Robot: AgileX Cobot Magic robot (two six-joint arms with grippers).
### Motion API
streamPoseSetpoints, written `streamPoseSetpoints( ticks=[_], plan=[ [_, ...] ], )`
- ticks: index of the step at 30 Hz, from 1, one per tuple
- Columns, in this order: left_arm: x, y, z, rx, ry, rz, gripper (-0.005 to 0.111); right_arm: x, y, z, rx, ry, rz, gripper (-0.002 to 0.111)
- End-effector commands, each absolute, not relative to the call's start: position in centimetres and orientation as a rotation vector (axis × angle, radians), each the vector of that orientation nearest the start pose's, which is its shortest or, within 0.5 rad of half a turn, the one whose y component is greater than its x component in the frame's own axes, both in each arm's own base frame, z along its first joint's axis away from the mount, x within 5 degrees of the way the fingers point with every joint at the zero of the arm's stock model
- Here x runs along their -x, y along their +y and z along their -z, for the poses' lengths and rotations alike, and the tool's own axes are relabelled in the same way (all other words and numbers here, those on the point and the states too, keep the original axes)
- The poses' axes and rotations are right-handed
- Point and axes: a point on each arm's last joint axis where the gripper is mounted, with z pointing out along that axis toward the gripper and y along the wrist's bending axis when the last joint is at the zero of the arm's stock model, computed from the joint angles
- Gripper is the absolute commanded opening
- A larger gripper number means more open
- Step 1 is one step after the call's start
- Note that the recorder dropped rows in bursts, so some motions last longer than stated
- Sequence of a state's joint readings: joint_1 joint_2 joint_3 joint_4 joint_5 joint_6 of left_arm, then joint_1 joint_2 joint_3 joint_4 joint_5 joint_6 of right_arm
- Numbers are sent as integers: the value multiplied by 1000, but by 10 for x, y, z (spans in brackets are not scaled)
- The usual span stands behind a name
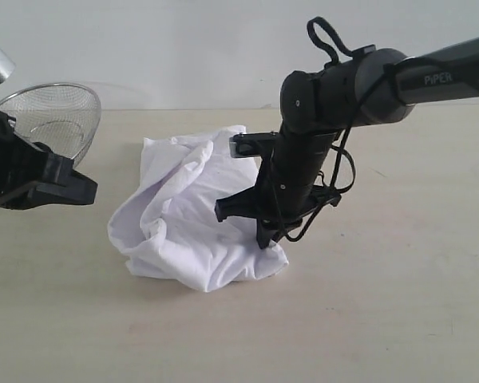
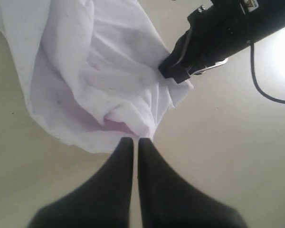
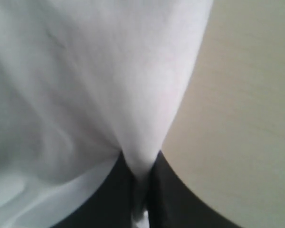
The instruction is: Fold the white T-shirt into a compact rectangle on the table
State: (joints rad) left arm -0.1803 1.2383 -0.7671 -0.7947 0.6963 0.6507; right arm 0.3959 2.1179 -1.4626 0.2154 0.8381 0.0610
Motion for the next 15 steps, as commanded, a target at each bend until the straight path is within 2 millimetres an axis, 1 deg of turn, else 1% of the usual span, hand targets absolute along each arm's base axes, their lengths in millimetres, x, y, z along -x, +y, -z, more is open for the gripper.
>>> streamPoseSetpoints(
  ticks=[1, 6, 7, 8, 9, 10, 11, 13, 14, 15],
  plan=[
    [-222, -83, -269, -415, 2417, 679, 4, -356, 161, -153, 301, 3023, -287, 0],
    [-222, -83, -269, -415, 2417, 679, 4, -319, 145, -166, 287, 2993, -283, 0],
    [-222, -83, -269, -415, 2417, 679, 4, -306, 139, -172, 277, 2984, -285, 0],
    [-222, -83, -269, -413, 2417, 682, 4, -298, 136, -172, 276, 2991, -281, 0],
    [-221, -84, -270, -406, 2417, 704, 4, -285, 130, -170, 275, 3011, -273, 0],
    [-221, -85, -270, -411, 2413, 716, 4, -279, 128, -167, 274, 3024, -268, 0],
    [-220, -87, -271, -428, 2403, 750, 4, -268, 123, -159, 273, 3045, -250, 0],
    [-219, -89, -272, -433, 2396, 779, 4, -255, 117, -148, 264, 3056, -235, 0],
    [-218, -90, -272, -436, 2398, 786, 4, -249, 114, -142, 261, 3065, -228, 3],
    [-218, -90, -272, -449, 2394, 783, 4, -247, 113, -140, 265, 3066, -224, 10]
  ],
)
